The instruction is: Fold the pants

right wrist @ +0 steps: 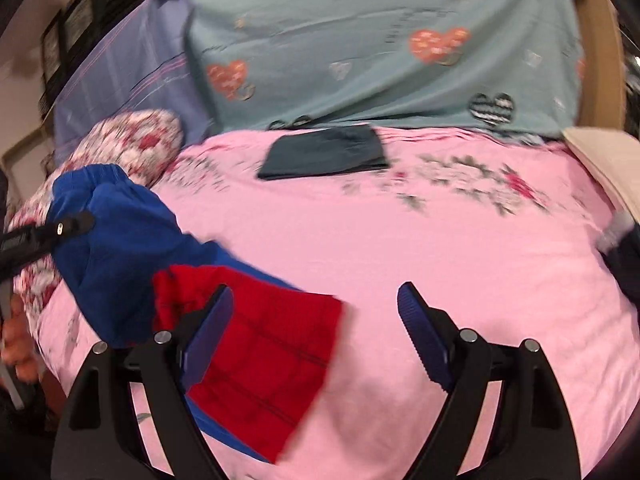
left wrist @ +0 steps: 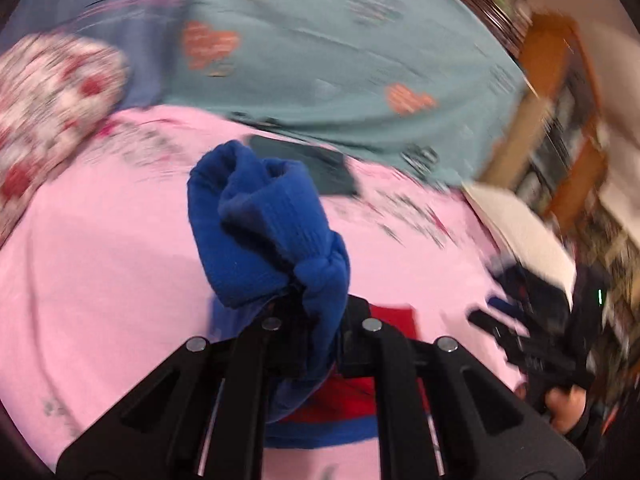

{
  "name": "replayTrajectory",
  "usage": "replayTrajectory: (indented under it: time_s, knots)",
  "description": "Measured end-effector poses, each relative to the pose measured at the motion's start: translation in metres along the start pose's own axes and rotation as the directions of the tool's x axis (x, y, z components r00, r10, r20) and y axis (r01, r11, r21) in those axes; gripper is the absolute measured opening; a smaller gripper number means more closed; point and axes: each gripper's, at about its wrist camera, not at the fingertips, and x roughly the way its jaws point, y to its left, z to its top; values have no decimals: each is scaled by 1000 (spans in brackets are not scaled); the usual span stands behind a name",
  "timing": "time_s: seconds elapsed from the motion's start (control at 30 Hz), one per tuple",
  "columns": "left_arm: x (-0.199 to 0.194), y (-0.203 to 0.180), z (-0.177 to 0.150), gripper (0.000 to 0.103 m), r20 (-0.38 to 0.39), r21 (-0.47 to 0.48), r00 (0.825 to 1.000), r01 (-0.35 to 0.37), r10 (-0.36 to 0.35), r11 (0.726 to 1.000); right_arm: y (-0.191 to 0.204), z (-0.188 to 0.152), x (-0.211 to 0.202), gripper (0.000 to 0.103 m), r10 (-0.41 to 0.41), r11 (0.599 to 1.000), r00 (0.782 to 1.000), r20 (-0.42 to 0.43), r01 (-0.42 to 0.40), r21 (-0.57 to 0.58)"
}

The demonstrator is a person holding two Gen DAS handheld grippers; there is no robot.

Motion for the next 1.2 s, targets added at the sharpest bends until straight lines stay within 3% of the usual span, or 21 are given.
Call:
replayTrajectory:
  time_s: [0.1,0.2,0.23,0.3,0.33,0.4,0.47,0.53,0.63,0.7,0.8,0.83,0.87,0.97,1.03,1.07,1.13,1.17,1.2]
  knots:
    - [47,-55,-29,13,-160,138,987,45,-23,989,-31,-10,-10,86,-24,996,1000,-13,25,91]
    - [90,-70,-62,28,-342,176,940,82,-17,981,-48,-24,1,86,26,988,995,-97,-12,151]
    - [95,-74,-69,28,-365,214,931,70,13,974,-52,-27,4,86,55,984,992,-114,-35,173]
    - [85,-80,-72,34,-339,282,939,39,62,959,-55,-30,8,91,114,973,985,-133,-84,216]
    - [73,-80,-69,63,-312,287,949,48,46,957,-57,-29,9,96,151,964,979,-136,-115,241]
    - [32,-75,-58,93,-163,283,986,14,33,959,-56,-25,12,99,231,939,963,-138,-183,291]
    - [-2,-67,-46,94,-77,271,997,18,4,962,-53,-21,17,99,322,903,936,-143,-258,344]
    - [-32,-51,-35,98,3,240,1000,-18,18,971,-45,-17,24,100,383,876,910,-160,-303,374]
    - [-44,-20,-33,98,25,161,998,-69,66,985,-26,-17,45,100,381,884,894,-237,-277,377]
    - [-33,7,-35,98,-18,83,995,-98,100,992,-10,-18,57,99,377,896,884,-274,-274,349]
    - [-18,36,-40,98,-79,-2,991,-109,109,994,26,-22,81,36,358,930,859,-366,-295,219]
    - [-13,40,-39,98,-93,-15,990,-110,108,994,31,-24,82,32,370,927,849,-377,-314,204]
    - [-9,42,-39,98,-98,-20,990,-107,104,994,32,-20,73,30,369,928,861,-351,-321,188]
    - [-8,42,-38,98,-77,-6,992,-103,102,995,16,-5,35,28,373,925,891,-257,-337,174]
    - [-4,45,-38,98,-91,-8,992,-88,87,996,0,-8,32,29,345,933,901,-264,-298,200]
    - [7,46,-40,98,-126,-6,989,-79,77,997,-5,-16,42,31,329,937,894,-305,-270,220]
    - [30,43,-48,98,-208,14,976,-63,64,998,-9,-39,72,51,300,946,861,-411,-214,243]
    - [36,41,-52,98,-223,21,972,-71,74,997,-9,-45,76,52,308,943,860,-408,-220,248]
    - [37,37,-54,98,-220,27,972,-72,76,997,-7,-43,72,60,279,954,870,-406,-203,220]
